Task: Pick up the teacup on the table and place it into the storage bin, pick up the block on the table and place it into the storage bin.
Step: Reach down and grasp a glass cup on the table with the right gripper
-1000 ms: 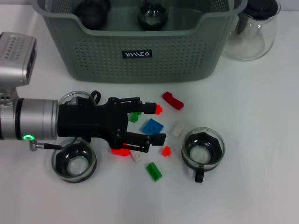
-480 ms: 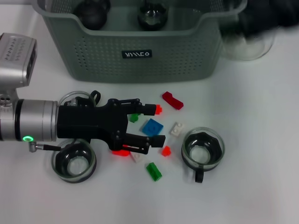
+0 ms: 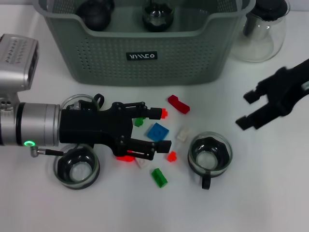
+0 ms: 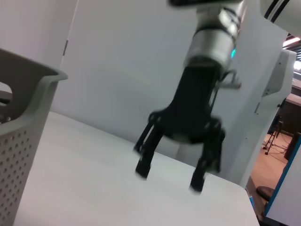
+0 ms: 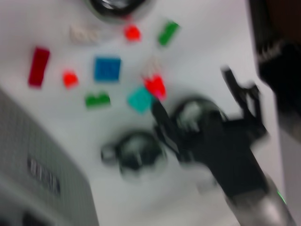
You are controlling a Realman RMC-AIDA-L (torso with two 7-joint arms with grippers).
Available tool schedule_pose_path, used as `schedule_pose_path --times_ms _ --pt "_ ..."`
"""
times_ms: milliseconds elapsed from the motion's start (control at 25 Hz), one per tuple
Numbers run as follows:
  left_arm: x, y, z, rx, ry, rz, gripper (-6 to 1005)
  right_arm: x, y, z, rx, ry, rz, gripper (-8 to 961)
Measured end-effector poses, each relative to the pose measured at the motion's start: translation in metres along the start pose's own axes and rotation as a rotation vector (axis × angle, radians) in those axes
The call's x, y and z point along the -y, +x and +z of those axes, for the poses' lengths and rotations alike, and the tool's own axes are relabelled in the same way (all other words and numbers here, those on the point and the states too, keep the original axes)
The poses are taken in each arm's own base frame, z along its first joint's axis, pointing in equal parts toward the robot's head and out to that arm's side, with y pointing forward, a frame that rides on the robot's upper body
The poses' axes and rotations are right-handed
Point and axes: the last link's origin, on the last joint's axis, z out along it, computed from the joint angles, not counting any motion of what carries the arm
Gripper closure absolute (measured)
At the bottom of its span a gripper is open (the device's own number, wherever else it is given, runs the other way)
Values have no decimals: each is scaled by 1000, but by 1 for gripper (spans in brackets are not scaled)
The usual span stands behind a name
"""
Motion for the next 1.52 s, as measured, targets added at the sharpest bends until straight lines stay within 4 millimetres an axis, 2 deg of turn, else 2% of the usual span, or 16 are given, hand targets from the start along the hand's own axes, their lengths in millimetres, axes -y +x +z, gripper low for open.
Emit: schedule_pose_path --times_ms 40,80,400,560,960,1360,1520 --pt "0 0 0 0 1 1 176 2 -3 13 -46 22 -5 94" --pt "0 0 0 0 0 2 176 2 -3 13 -46 22 -5 94" --pt "-1 -1 0 4 -1 10 178 3 -16 61 -154 3 -50 97" --pt "-1 -1 -1 0 1 8 179 4 -20 75 -179 14 -73 97" --pt "-1 -3 0 -3 7 5 182 1 -28 98 -215 45 -123 96" --pt "-1 -4 -1 -1 10 3 185 -2 -26 110 -274 74 -162 97" --pt "-1 -4 -1 -2 12 1 187 -4 -25 114 -293 81 -165 217"
